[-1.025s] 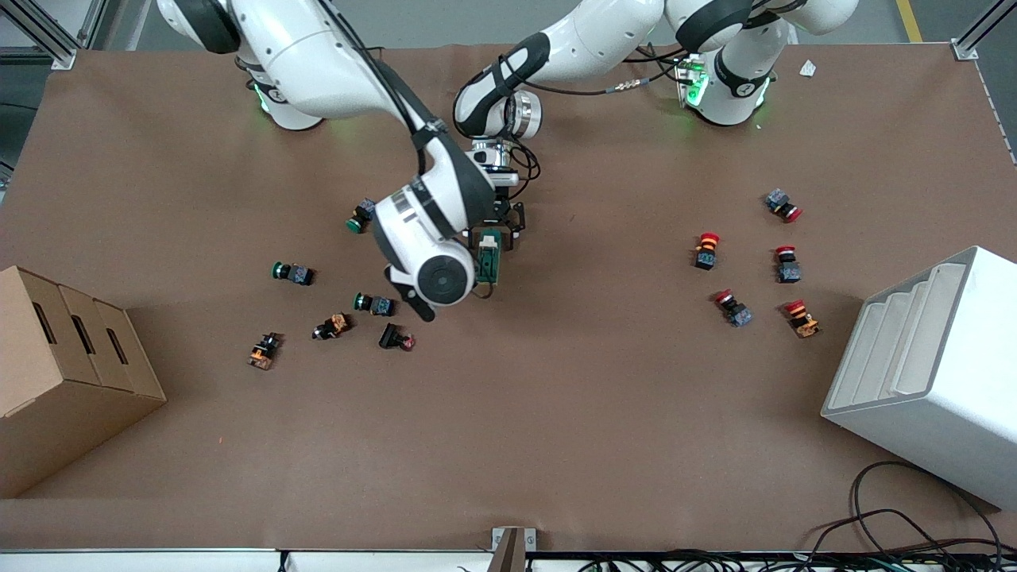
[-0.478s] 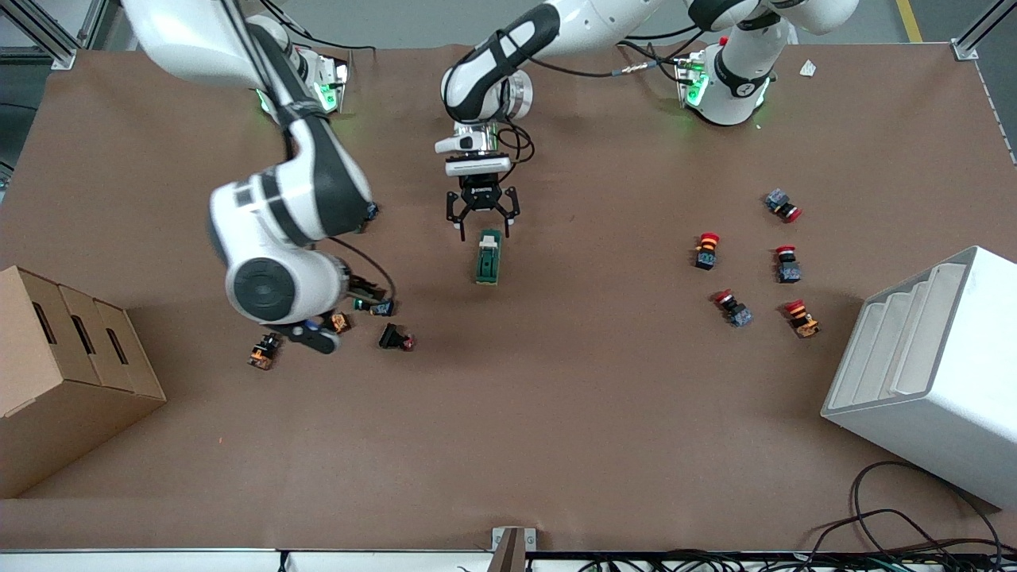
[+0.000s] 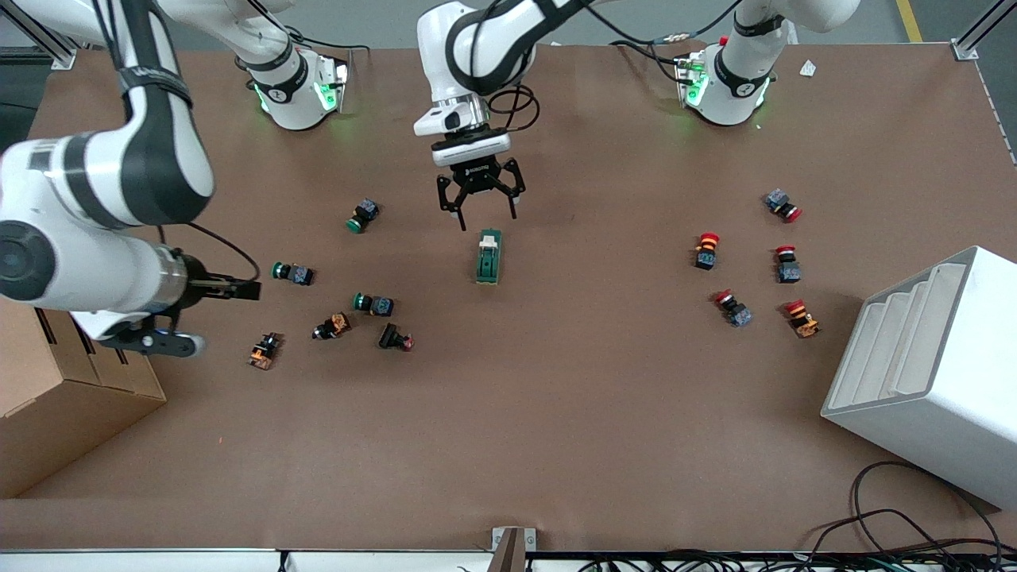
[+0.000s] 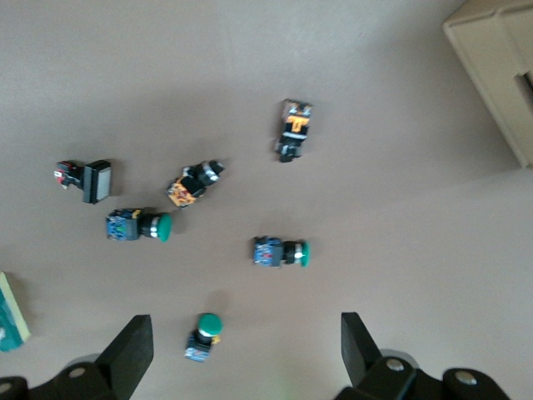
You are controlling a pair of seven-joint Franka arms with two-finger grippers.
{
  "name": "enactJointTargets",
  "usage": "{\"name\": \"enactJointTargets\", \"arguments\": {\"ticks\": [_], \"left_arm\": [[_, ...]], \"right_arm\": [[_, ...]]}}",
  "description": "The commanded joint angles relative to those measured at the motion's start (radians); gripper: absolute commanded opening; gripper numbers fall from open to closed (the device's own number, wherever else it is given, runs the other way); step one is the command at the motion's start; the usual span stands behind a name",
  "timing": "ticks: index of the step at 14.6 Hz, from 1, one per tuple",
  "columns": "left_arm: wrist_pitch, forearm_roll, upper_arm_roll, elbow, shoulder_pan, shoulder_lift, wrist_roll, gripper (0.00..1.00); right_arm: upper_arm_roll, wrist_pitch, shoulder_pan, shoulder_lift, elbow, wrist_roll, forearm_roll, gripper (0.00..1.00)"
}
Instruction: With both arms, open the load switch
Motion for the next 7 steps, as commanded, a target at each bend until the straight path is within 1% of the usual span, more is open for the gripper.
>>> {"name": "enactJointTargets", "arguments": {"ticks": [1,3,5,7], "left_arm": [[0.006,-0.178,-0.003,0.0,0.105,-0.111,0.162,1.0],[0.006,-0.328,-0.005,0.007,0.232,-0.198,0.344,1.0],[-0.004,-0.506,-0.003,0.056,0.353,-0.256,0.581,1.0],[-0.044,-0.608,-0.003,0.093,0.468,-0.29,0.756,1.0]], "right_arm": [[0.022,0.013,-0.1,-0.061,-0.047,-0.142,-0.018,1.0],[0.022,0.005,-0.135,-0.069,-0.041,-0.181,-0.018,1.0],[0.022,-0.018,-0.143,-0.069,-0.012,-0.181,-0.026,1.0],[0.023,-0.027,-0.149,-0.067,0.006,-0.19,-0.051,1.0]]}}
